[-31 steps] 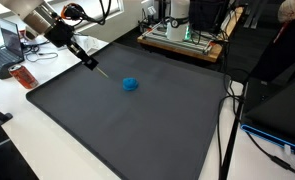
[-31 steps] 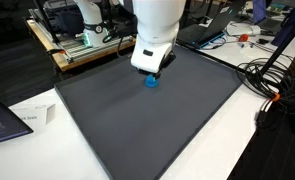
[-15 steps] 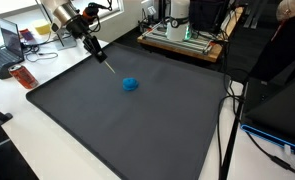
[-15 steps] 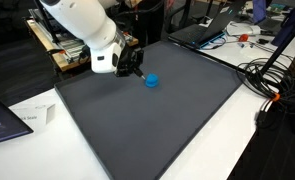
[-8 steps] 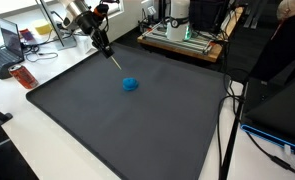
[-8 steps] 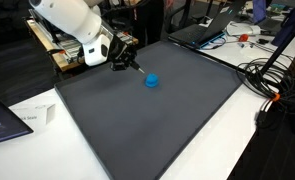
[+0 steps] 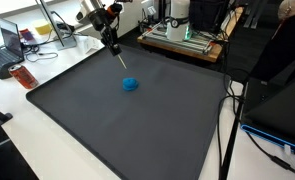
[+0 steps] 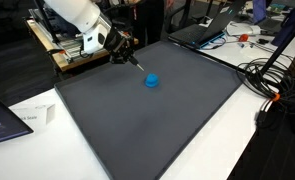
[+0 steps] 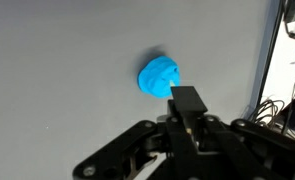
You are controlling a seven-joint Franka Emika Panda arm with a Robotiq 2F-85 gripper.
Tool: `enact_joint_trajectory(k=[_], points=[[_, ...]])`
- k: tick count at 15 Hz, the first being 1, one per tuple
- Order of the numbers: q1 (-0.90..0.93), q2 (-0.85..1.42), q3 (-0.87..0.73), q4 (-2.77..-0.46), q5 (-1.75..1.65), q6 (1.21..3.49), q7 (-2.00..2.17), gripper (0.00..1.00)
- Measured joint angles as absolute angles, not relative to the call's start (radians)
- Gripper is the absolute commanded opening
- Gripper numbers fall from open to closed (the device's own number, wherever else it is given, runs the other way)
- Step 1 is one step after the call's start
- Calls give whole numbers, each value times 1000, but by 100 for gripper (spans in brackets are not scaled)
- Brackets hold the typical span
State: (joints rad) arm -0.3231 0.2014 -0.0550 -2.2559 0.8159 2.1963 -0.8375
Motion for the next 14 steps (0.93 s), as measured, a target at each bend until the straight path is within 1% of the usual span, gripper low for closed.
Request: enact_joint_trajectory(k=[9, 14], points=[[-128, -58, -45, -2518, 817, 2536, -561, 3], [-32, -119, 5, -2593, 726, 2711, -325, 3]])
